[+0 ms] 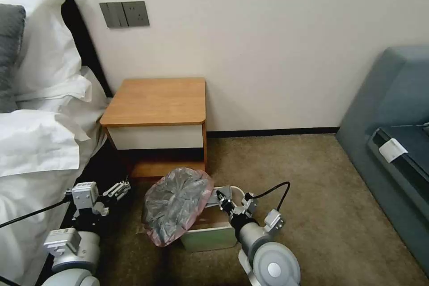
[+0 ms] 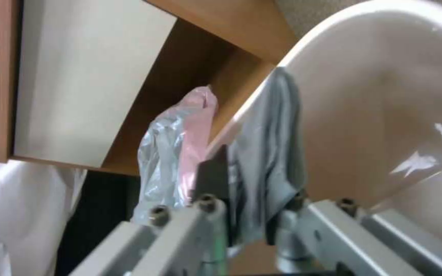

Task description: Pick up the garbage bag from the table and place it over the trash can.

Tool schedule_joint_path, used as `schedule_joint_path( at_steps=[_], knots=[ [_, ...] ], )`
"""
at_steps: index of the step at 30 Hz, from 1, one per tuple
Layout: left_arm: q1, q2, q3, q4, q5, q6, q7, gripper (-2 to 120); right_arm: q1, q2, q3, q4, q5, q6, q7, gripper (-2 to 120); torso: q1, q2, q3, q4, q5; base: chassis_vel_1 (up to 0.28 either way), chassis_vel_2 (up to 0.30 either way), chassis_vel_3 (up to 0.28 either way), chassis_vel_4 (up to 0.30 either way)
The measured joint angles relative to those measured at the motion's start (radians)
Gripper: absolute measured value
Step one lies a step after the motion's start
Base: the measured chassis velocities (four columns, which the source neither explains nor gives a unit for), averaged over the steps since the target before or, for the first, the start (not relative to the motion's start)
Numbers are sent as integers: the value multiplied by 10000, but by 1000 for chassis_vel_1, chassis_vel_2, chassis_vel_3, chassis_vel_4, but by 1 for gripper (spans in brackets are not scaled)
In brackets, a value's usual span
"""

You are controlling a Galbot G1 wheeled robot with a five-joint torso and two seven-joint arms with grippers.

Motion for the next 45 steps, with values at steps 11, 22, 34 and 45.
schedule_joint_path(
  at_steps=[11,22,34,45],
  knots=[
    [51,-122,19,54,29,-222,66,100,-78,-253,-218,192,-702,45,130,56,0,0,0,0,0,0,0,0,0],
    [52,-106,39,95,24,-286,90,100,-161,-680,-208,770,-999,69,348,93,0,0,1,0,0,0,0,0,0],
    [12,-53,185,92,87,-285,187,100,-143,-1000,170,1537,-1127,82,591,100,0,0,0,0,0,0,0,0,0],
    [261,127,1465,-95,938,-229,177,100,-110,-722,337,1278,-1516,141,464,100,0,0,1,-1,0,0,0,0,0]
  ],
)
